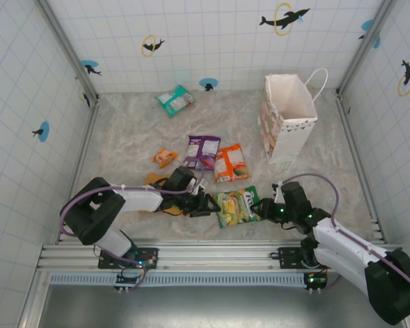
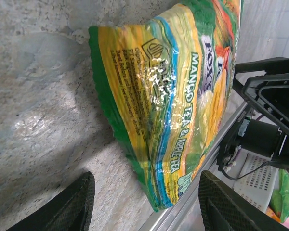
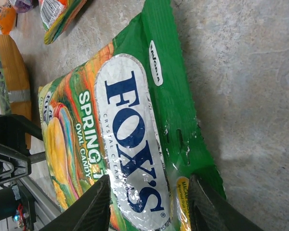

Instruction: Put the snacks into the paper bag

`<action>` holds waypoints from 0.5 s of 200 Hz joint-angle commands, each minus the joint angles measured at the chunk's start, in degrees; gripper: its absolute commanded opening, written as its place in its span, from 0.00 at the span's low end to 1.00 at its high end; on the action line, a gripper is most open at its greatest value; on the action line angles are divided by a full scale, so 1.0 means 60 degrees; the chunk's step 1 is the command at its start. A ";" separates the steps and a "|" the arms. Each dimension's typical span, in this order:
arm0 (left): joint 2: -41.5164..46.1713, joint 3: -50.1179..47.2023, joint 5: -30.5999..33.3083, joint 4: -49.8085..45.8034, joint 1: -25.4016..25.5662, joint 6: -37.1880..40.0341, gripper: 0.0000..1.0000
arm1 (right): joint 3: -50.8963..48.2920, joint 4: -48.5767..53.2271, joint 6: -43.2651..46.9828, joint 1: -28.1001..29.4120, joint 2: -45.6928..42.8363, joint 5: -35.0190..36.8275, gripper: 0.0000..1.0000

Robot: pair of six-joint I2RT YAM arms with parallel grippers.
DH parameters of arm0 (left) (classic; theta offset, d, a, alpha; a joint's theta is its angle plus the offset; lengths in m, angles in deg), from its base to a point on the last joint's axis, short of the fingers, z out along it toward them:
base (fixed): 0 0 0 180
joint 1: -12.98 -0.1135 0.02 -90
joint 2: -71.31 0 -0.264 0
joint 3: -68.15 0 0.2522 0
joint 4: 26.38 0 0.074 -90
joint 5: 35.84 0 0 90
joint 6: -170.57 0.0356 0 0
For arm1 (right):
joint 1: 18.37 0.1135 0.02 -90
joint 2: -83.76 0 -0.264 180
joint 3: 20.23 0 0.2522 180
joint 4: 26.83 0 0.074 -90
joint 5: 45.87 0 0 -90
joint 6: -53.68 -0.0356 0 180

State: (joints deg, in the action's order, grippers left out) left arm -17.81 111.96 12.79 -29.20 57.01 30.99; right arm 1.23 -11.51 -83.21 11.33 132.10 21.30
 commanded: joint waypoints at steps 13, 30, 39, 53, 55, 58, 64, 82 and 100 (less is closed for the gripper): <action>-0.0530 0.0236 0.0053 0.0662 -0.0058 -0.0371 0.59 | -0.0400 -0.0520 -0.0241 0.0090 0.0187 -0.0004 0.44; -0.0774 0.0358 -0.0019 0.1047 -0.0002 -0.0563 0.58 | -0.0471 -0.0649 -0.0269 0.0090 0.0260 0.0025 0.44; -0.0940 0.0514 -0.0107 0.1135 0.0061 -0.0575 0.58 | -0.0494 -0.0656 -0.0268 0.0090 0.0282 0.0048 0.43; -0.1185 0.0836 -0.0159 0.1131 0.0186 -0.0529 0.57 | -0.0522 -0.0678 -0.0267 0.0087 0.0321 0.0055 0.43; -0.1226 0.0878 -0.0165 0.1135 0.0211 -0.0534 0.57 | -0.0530 -0.0683 -0.0270 0.0082 0.0319 0.0055 0.43; -0.1276 0.0934 -0.0166 0.1156 0.0241 -0.0539 0.57 | -0.0534 -0.0678 -0.0270 0.0086 0.0333 0.0055 0.43; -0.1361 0.1034 -0.0183 0.1204 0.0289 -0.0553 0.56 | -0.0546 -0.0710 -0.0269 0.0090 0.0344 0.0055 0.43; -0.1604 0.1266 -0.0265 0.1477 0.0380 -0.0687 0.54 | -0.0581 -0.0729 -0.0298 0.0089 0.0370 0.0055 0.43; -0.1749 0.1398 -0.0324 0.1633 0.0396 -0.0721 0.49 | -0.0596 -0.0744 -0.0307 0.0090 0.0387 0.0055 0.42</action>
State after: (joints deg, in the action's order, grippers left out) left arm -26.95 118.32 11.89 -22.23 58.89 27.67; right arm -0.41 -16.67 -84.79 11.44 133.70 21.23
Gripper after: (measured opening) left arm 0.516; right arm 0.427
